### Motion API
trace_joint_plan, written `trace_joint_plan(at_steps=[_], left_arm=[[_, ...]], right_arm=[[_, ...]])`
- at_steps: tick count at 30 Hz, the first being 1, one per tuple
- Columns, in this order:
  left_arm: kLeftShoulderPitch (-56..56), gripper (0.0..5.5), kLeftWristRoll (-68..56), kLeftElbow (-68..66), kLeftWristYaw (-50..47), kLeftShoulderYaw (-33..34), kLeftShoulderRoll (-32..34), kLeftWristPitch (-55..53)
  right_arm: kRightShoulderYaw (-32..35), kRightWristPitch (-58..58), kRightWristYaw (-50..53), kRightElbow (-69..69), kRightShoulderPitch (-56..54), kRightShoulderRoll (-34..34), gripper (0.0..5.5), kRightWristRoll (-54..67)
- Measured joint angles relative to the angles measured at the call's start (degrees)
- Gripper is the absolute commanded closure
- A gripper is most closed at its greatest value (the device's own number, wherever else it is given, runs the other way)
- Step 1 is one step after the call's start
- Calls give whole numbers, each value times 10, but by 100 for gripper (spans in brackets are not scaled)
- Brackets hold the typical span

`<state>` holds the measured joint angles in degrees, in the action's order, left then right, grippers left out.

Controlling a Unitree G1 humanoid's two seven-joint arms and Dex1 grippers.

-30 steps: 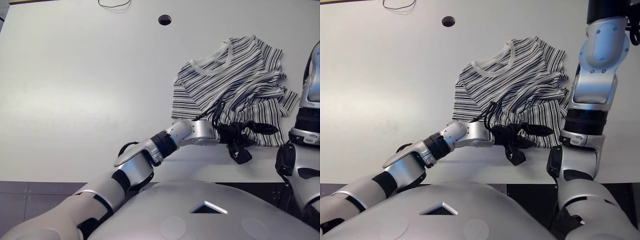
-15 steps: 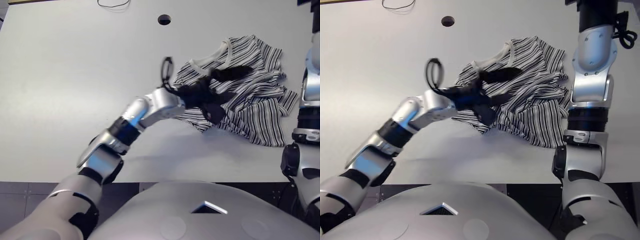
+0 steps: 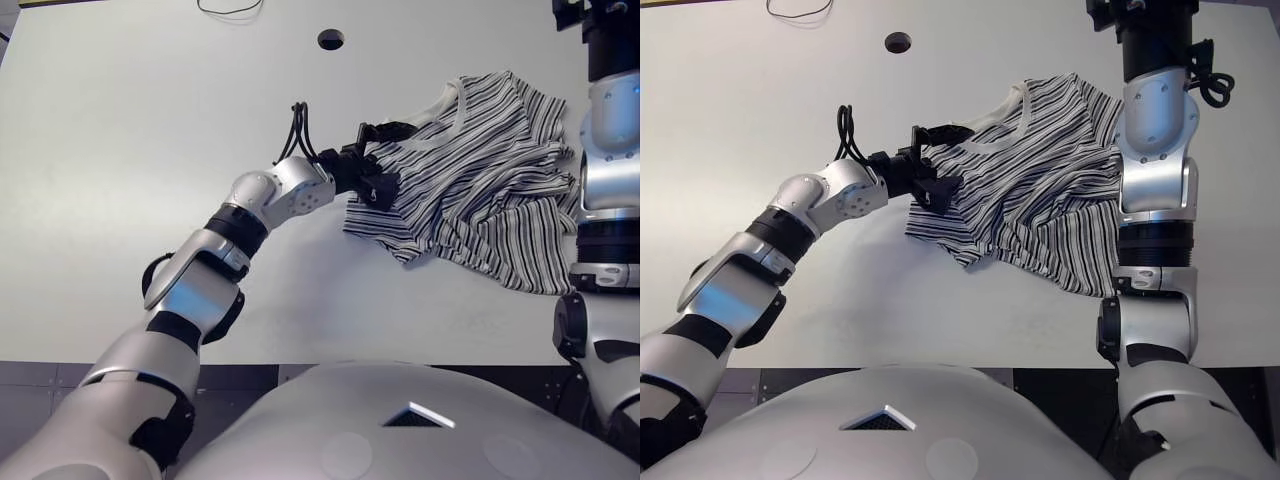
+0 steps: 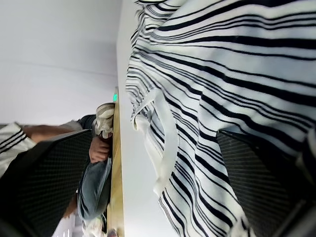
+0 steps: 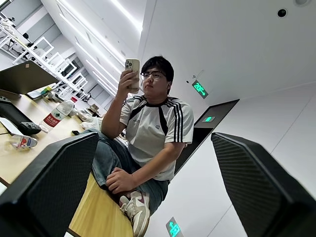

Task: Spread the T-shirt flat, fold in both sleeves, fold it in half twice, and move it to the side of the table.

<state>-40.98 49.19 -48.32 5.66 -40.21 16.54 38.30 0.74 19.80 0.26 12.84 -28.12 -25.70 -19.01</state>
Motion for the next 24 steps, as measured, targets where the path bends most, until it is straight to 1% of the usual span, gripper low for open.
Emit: trace_joint_plan(at_steps=[3, 6, 9, 11, 15, 17, 18, 21, 22, 23, 24], left_arm=[[-61, 86, 16, -84, -17, -18, 13, 0], [-122, 86, 55, -180, -56, -42, 32, -62], [-151, 86, 86, -257, -100, -62, 49, -123], [-163, 86, 97, -279, -133, -69, 39, -145], [-195, 86, 102, -298, -198, -75, -1, -184], [-202, 86, 104, -301, -232, -74, -4, -188], [-205, 86, 98, -300, -250, -70, -3, -182], [-211, 86, 55, -277, -335, -24, 10, -124], [-212, 86, 33, -254, -357, -4, 22, -91], [-205, 86, 2, -214, -362, 16, 39, -36], [-178, 86, -23, -157, -346, 23, 56, 19]], right_arm=[[-7, -1, -9, -27, 11, -1, 129, -3], [-24, -7, -26, -55, 39, 1, 129, -11], [-42, -13, -44, -78, 64, 4, 129, -12], [-55, -14, -50, -79, 70, 10, 129, -13], [-68, -23, -62, -94, 85, 24, 129, -13], [-71, -27, -68, -108, 101, 24, 129, -13], [-71, -27, -70, -115, 108, 24, 129, -12], [-70, -34, -74, -132, 125, 24, 129, -11], [-69, -35, -74, -137, 128, 25, 129, -11], [-67, -36, -74, -141, 129, 25, 129, -11], [-61, -38, -73, -144, 127, 25, 129, -11]])
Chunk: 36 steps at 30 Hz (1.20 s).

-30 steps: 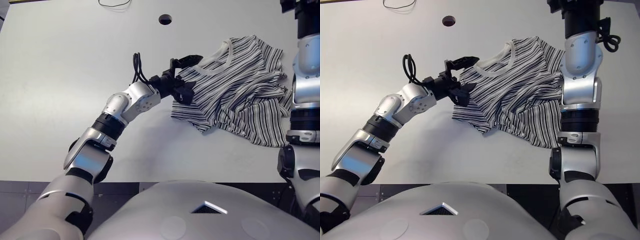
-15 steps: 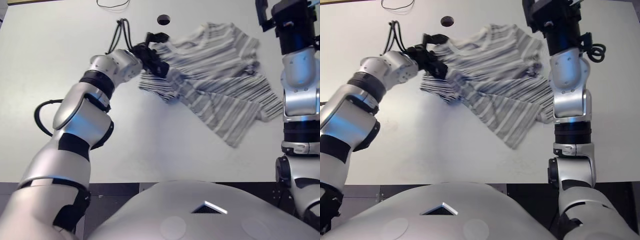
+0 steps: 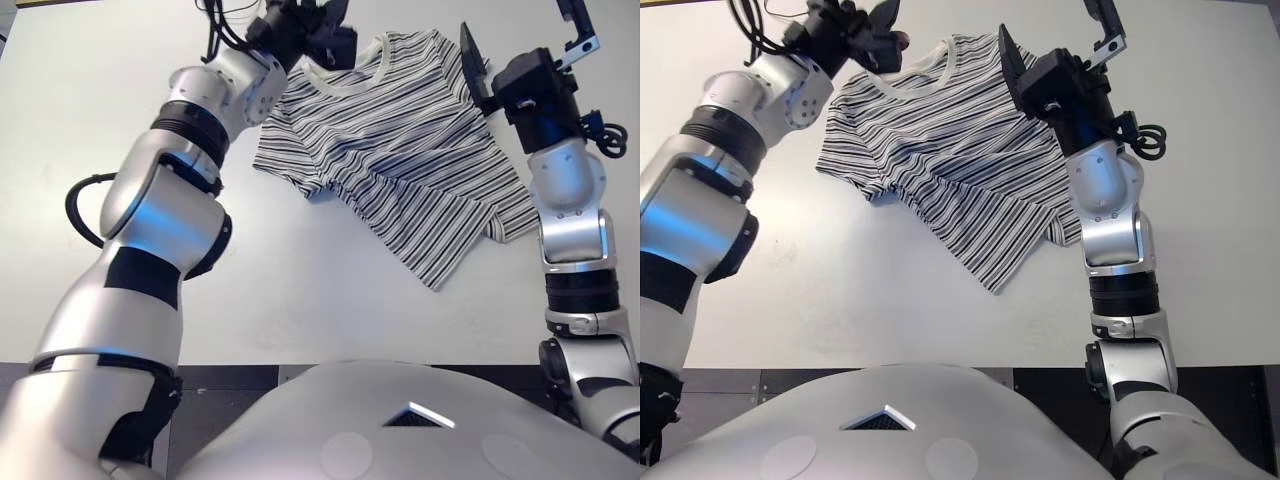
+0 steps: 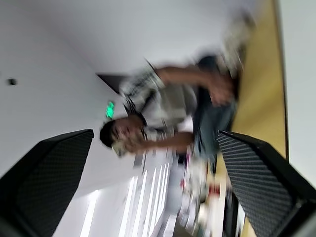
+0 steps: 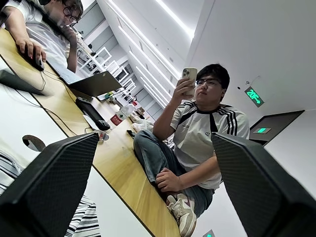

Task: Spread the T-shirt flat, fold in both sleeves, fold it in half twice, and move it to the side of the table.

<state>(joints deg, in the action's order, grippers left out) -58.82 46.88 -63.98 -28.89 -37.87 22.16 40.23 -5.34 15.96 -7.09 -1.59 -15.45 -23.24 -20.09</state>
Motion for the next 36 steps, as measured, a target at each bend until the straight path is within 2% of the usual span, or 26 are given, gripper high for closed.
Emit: trace_joint_plan(at_steps=[2, 5, 10, 14, 16, 24, 31, 36], left_arm=[[103, 86, -18, 109, 69, -29, 8, 69], [273, 86, -18, 232, 173, -83, -6, 72], [314, 86, -28, 334, 244, -67, -27, 13], [320, 86, -7, 318, 252, -76, -76, -24], [320, 86, 2, 325, 259, -78, -75, -29], [334, 86, 21, 460, 370, -87, 40, -25], [329, 86, 12, 548, 454, -88, 130, 38], [421, 86, -102, 596, 484, -17, 311, 65]], right_arm=[[23, -7, 5, -1, -18, -4, 129, 1], [69, -25, 13, -11, -74, -26, 129, 12], [62, -29, 12, -22, -93, -26, 129, 4], [56, -30, 11, -21, -93, -24, 129, -1], [50, -30, 8, -21, -91, -24, 129, -1], [36, -30, 4, -27, -79, -22, 129, -12], [16, -30, 3, -27, -75, -15, 129, -18], [4, -29, 4, -15, -63, -11, 129, -22]])
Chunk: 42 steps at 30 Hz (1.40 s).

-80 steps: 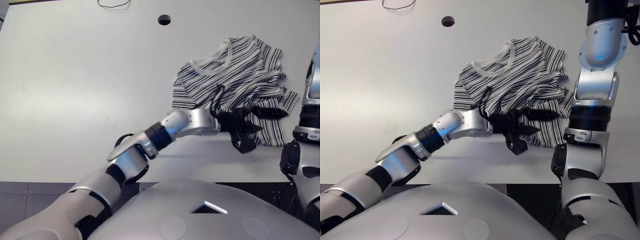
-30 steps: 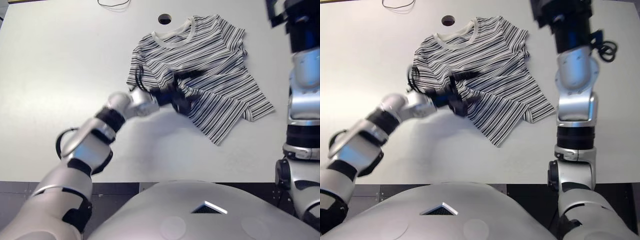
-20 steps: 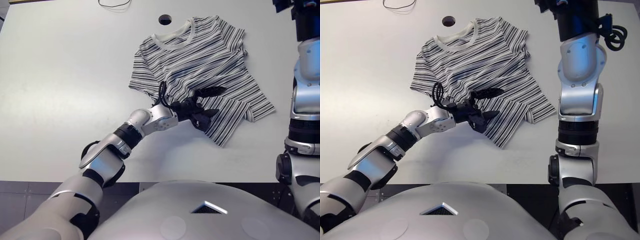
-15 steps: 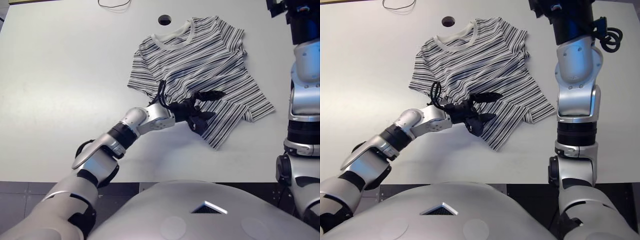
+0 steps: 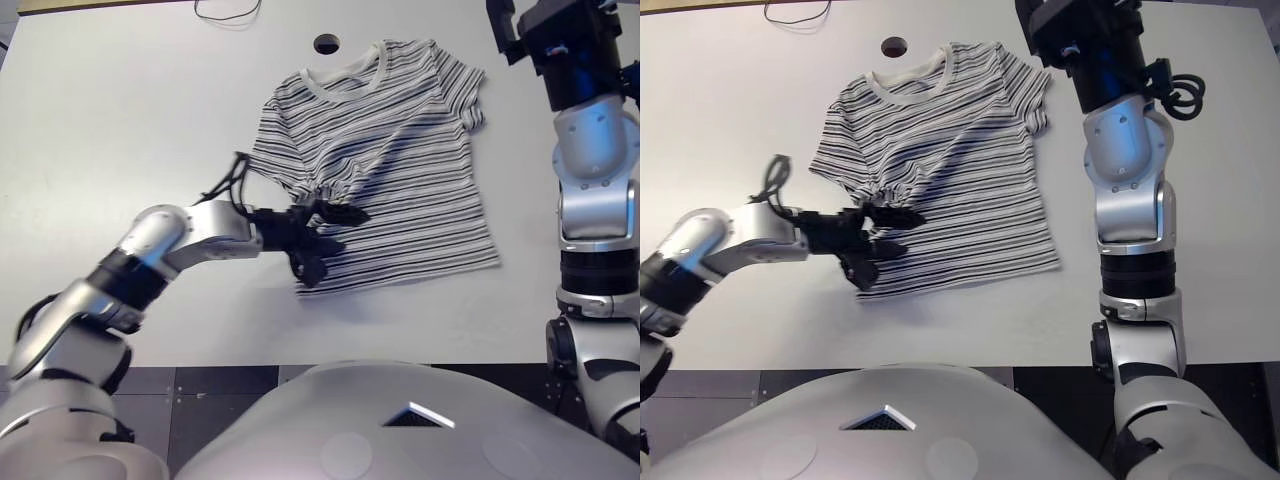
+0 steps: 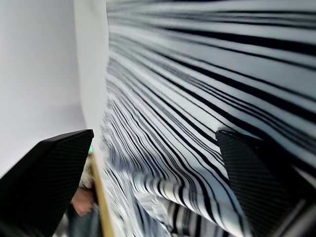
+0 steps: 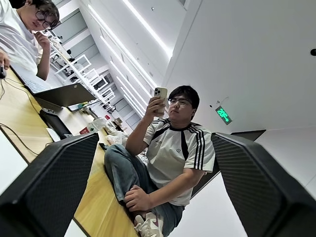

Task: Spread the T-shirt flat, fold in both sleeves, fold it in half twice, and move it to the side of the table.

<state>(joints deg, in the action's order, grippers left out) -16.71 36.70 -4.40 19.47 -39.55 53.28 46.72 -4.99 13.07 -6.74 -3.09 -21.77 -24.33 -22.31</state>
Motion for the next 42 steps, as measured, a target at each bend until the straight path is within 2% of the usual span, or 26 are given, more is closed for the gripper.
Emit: trace_joint_plan(at_steps=[5, 11, 15, 17, 20, 23, 26, 29, 33, 38, 42], left_arm=[[121, 86, -103, 52, 15, 36, 63, -11], [203, 86, -128, 82, 17, 96, 93, -29], [216, 86, -110, 102, 0, 153, 54, -69], [225, 86, -140, 147, -21, 205, 36, -79], [253, 86, -181, 218, -29, 251, 9, -83], [261, 86, -183, 223, -36, 308, -2, -107], [235, 86, -168, 193, -53, 358, -28, -158], [159, 86, -74, 91, -68, 324, -66, -194], [26, 86, 42, -115, -108, 231, -128, -185], [-88, 86, 78, -287, -144, 161, -184, -120], [-115, 86, 97, -358, -161, 133, -180, -98]], right_arm=[[-10, 1, -4, 36, -2, 3, 129, 0], [-26, 9, -9, 75, -7, 7, 129, -1], [-51, 27, -9, 124, -7, 9, 129, -16], [-59, 37, -10, 161, -2, 8, 129, -23], [-69, 47, -4, 213, -2, 6, 129, -33], [-81, 57, 0, 224, -4, 11, 129, -38], [-124, 72, -3, 226, -3, 20, 129, -66], [-160, 86, -17, 237, 8, 27, 129, -81], [-182, 92, -7, 326, -1, 27, 129, -109], [-190, 103, 6, 351, -13, 17, 129, -129], [-205, 106, 2, 334, -11, 12, 129, -144]])
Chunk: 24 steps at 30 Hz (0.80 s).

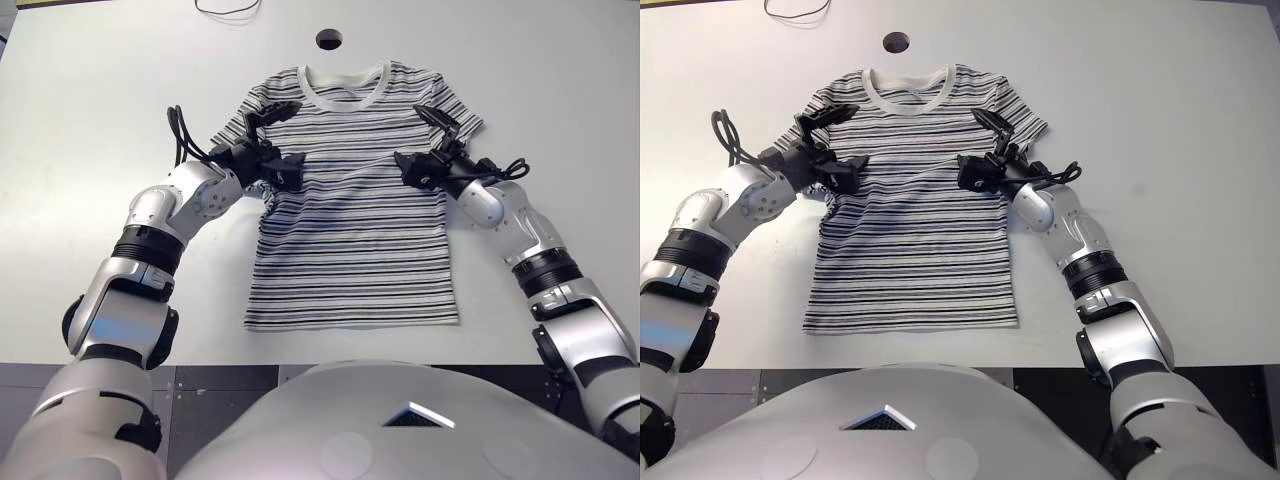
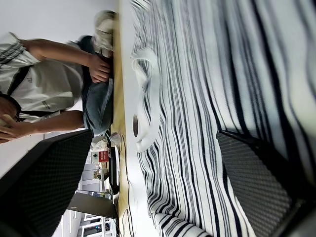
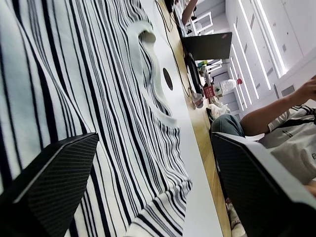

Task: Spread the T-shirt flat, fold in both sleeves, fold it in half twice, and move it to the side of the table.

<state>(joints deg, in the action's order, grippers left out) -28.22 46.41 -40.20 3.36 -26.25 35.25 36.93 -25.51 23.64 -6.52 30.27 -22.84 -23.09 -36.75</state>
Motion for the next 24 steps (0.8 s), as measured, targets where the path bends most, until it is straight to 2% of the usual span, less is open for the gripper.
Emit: trace_joint_plan(at_steps=[8, 17, 24], left_arm=[[47, 86, -24, 7, -27, 20, 59, -4], [69, 86, -35, 23, -76, 45, 66, -15], [91, 86, -97, 100, -157, 131, 65, -1]], right_arm=[[-1, 0, -18, -35, 28, -32, 129, -1], [-1, 0, -19, -35, 29, -33, 129, -1], [6, -1, -7, -60, 43, -32, 129, 0]])
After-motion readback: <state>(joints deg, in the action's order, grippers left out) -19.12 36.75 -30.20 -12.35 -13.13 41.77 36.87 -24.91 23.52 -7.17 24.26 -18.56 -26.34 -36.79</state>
